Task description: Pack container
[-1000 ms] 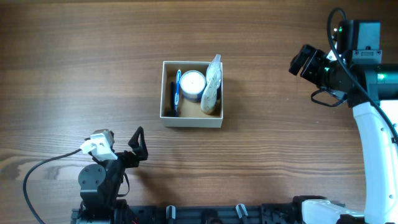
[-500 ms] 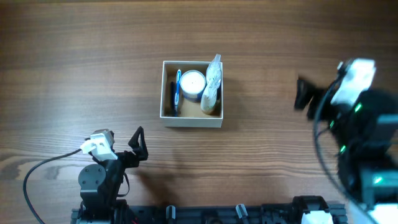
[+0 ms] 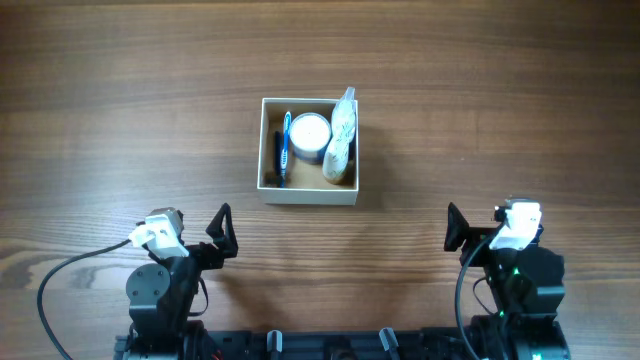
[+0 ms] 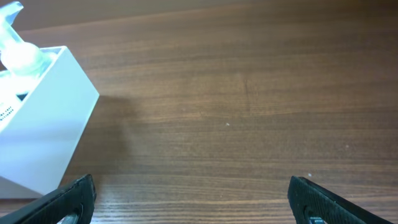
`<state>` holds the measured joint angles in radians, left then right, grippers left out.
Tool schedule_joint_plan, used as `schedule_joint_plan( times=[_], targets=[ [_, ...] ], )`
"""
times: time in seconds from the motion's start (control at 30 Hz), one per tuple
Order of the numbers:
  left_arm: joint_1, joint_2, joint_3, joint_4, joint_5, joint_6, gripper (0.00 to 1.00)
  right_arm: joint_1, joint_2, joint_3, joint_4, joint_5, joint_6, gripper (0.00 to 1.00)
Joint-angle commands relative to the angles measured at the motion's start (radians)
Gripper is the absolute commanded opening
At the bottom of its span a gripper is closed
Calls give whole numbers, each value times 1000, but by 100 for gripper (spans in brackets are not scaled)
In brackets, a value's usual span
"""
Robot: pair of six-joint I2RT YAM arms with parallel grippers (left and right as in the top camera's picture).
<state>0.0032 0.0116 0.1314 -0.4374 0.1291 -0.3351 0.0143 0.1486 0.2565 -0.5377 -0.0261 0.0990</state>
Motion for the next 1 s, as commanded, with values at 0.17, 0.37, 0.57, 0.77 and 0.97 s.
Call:
schedule_joint_plan(
  times=[0.17,0.37,0.57,0.77,0.97],
  targets=[
    [7,-9,-4,4,1,13,100,-1,-146,-103,8,-21,-19,100],
    [7,-9,-4,4,1,13,100,-1,-145,-103,10,-21,-20,100],
    [7,-9,-4,4,1,13,100,-1,-145,-103,10,-21,-20,100],
    [7,-9,-4,4,1,13,100,-1,-145,-103,10,-21,-20,100],
    [7,-9,-4,4,1,13,100,-1,-145,-103,10,-20,-20,100]
  ],
)
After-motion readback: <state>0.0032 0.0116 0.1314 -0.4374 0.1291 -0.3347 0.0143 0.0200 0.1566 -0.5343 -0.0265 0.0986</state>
